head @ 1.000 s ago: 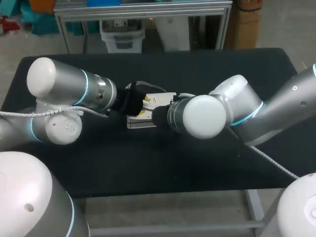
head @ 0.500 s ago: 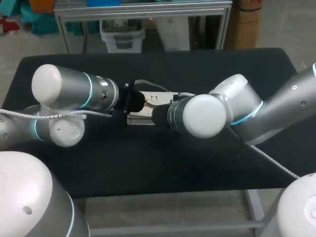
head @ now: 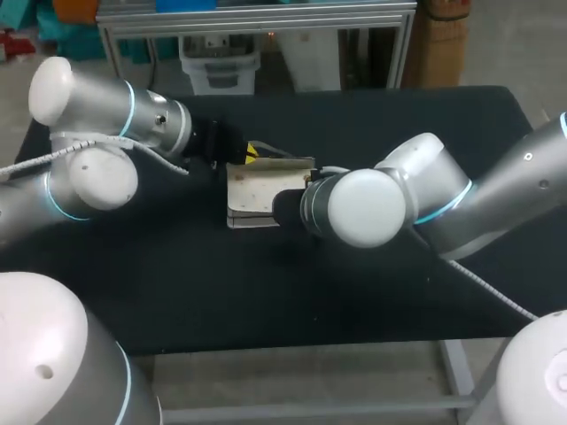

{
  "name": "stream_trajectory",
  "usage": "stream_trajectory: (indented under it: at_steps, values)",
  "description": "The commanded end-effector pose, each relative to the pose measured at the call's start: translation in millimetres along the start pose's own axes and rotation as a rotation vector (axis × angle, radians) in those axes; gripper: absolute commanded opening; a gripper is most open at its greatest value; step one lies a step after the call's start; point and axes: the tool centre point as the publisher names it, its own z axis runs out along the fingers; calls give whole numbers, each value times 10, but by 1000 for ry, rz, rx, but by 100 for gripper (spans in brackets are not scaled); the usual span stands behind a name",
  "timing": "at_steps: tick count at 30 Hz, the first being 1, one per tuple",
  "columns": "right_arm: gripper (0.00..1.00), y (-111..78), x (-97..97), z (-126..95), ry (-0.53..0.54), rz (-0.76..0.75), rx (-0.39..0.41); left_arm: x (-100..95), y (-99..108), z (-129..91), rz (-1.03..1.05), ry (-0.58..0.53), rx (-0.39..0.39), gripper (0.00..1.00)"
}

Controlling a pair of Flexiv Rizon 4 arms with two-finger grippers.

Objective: Pick up the bag, open it, inspect its contents, close it, and place it on the opposite side

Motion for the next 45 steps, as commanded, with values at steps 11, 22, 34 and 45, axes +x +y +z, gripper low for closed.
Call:
stream_trajectory:
  at_steps: [11,22,34,45]
  values:
    - [0,-21,46,28,-5,1,-3,13,42,-63,-3,79,4,69]
    - [0,-21,46,28,-5,1,-3,217,64,-110,-15,44,19,51]
    - [0,-21,46,28,-5,1,-3,353,-149,-342,34,-23,-1,47]
    - [0,-21,46,28,-5,1,-3,306,-139,11,34,15,-35,46]
